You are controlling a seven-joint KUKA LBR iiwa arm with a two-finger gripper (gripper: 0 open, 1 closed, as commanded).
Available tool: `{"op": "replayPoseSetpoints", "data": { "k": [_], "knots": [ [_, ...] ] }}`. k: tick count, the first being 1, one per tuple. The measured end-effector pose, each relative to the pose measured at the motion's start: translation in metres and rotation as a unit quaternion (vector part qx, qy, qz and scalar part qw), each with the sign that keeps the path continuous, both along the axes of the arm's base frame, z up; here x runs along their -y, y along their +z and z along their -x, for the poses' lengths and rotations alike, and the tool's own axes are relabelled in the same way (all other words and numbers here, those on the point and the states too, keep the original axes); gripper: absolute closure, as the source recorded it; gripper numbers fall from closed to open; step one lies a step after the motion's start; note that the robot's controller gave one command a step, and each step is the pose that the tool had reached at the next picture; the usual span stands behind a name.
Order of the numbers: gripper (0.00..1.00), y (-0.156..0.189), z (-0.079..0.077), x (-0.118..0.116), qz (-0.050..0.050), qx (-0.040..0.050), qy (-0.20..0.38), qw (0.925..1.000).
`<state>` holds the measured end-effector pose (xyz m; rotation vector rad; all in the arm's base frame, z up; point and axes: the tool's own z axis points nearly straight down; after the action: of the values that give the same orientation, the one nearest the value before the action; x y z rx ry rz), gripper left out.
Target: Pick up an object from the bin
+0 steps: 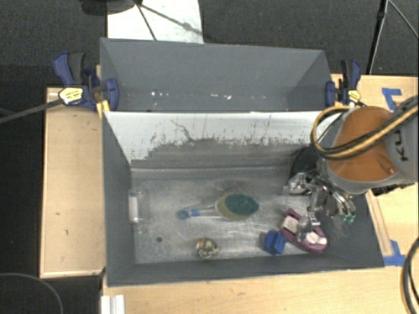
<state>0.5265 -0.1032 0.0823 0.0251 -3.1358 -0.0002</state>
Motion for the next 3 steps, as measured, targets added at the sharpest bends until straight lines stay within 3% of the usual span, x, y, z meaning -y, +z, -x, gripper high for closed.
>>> {"op": "replayPoseSetpoints", "data": {
  "k": [1, 2, 3],
  "knots": [
    [0.00, 0.000, 0.026, 0.010, 0.003, 0.0184, -0.202, 0.9793],
    [0.00, 0.022, 0.042, -0.025, 0.000, 0.0049, -0.286, 0.9582],
    [0.00, -0.008, 0.048, -0.031, 0.001, 0.0025, -0.314, 0.9493]
  ]
}}
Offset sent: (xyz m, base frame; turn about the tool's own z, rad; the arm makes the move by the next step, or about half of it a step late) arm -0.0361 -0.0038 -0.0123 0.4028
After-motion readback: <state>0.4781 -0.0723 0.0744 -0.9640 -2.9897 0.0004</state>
